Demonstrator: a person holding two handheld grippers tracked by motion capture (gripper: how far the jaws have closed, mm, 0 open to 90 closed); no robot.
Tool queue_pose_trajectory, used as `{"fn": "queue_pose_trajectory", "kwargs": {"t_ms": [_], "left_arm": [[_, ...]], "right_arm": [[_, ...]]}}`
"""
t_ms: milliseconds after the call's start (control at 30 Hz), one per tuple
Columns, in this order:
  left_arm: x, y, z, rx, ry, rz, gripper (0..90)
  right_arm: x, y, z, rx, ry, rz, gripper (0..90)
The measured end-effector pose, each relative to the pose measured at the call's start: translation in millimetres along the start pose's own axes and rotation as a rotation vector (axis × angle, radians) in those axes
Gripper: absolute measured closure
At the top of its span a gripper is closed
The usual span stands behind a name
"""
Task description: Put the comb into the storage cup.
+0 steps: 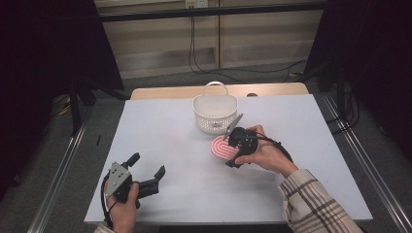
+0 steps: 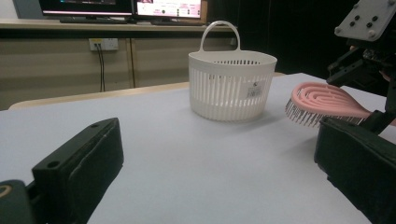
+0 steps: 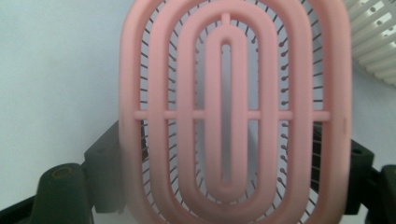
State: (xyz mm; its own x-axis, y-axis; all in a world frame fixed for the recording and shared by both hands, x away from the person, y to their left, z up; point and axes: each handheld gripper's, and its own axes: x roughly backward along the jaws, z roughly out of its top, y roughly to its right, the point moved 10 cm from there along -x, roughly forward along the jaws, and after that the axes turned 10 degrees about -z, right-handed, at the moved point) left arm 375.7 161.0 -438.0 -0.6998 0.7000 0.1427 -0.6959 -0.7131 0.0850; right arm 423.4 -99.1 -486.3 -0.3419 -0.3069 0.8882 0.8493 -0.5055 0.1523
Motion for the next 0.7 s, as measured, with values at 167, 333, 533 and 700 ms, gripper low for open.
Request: {"fn": "queue_pose_trajectory", "kwargs": {"t_ms": [167,333,533,700], "left_arm": [[0.2,-0.4,0.4,-0.001,0.002,0.001,1.5],[0.0,0.5,0.0,0.0,-0.001,-0.003,1.5],[0.1,0.0,0.2,0.002,0.001,0.0,1.5],[-0.6,0.7,-0.1,0.001,0.0,-0.005,1.5]], "right_arm": [[6.1,2.3,1.4,-0.011,0.026,-0.005,20.2],[12.1,6.0,2.4,-0.02,0.051,-0.014,20.2],[15.4,5.4,4.1,-0.035,0.066,-0.012,20.2],[20.0,6.2,7.1,-0.042,0.092,-0.016,20.2]]}}
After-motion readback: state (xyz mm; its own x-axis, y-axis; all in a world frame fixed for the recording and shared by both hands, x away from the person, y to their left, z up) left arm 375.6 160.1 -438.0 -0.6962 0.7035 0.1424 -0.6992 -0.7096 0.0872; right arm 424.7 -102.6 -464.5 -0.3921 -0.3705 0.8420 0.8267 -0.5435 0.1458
